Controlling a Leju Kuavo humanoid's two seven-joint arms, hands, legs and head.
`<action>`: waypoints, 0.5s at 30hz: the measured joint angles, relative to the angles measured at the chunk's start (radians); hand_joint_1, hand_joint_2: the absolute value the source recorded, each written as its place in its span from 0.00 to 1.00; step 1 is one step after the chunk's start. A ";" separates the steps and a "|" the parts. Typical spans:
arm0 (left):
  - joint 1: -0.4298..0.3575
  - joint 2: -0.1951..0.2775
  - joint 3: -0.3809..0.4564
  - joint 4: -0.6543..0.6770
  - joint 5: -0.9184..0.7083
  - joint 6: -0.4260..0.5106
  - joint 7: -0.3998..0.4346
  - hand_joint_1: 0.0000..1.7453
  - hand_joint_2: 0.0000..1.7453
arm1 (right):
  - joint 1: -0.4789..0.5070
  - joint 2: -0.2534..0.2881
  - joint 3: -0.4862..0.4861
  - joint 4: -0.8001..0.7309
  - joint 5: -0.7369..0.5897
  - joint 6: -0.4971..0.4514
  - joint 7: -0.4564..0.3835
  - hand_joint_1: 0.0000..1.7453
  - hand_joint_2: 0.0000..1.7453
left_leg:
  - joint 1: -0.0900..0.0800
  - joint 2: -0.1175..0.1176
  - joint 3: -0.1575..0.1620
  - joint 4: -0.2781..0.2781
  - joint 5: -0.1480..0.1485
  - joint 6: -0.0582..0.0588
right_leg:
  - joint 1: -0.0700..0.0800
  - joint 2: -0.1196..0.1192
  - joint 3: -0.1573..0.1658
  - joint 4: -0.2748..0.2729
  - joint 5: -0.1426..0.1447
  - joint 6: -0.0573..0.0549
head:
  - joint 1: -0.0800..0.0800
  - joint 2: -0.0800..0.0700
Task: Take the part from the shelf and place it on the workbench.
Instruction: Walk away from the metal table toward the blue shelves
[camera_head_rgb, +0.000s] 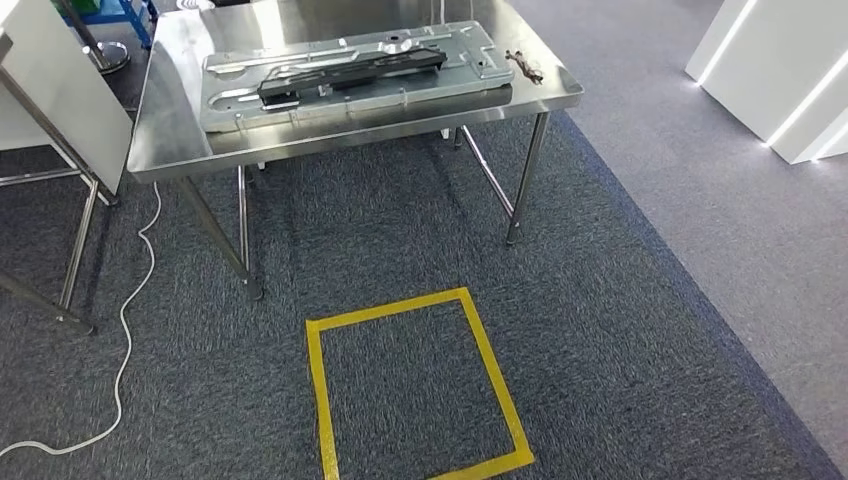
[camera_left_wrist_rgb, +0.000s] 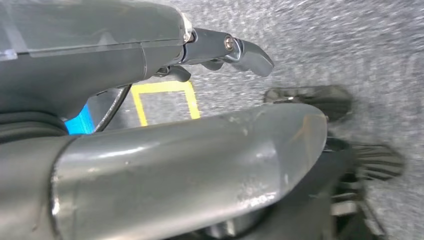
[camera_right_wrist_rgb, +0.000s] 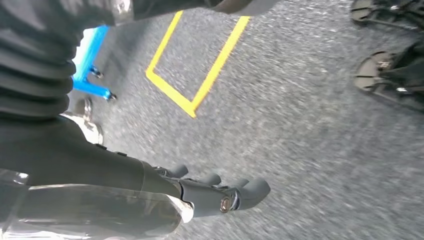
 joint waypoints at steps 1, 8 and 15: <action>-0.004 0.001 0.003 0.010 -0.006 0.002 -0.005 0.00 0.00 | 0.001 0.000 -0.011 0.006 0.001 0.002 0.015 0.00 1.00 | 0.000 0.000 0.000 -0.020 0.002 0.006 | -0.001 -0.001 -0.003 -0.003 0.012 0.007 | 0.000 0.000; -0.019 0.010 0.024 0.070 -0.057 0.008 -0.032 0.00 0.00 | 0.006 0.001 -0.066 0.028 0.014 0.016 0.076 0.00 1.00 | 0.009 0.009 -0.102 -0.026 0.100 0.030 | -0.021 0.013 -0.058 0.254 -0.196 0.042 | 0.000 0.000; -0.058 0.047 0.019 0.145 -0.114 -0.005 -0.048 0.00 0.00 | 0.000 -0.009 -0.117 0.030 -0.023 0.063 0.069 0.00 1.00 | 0.014 0.007 -0.220 0.036 0.162 -0.014 | -0.037 0.019 0.193 -0.025 -0.155 0.045 | 0.000 0.000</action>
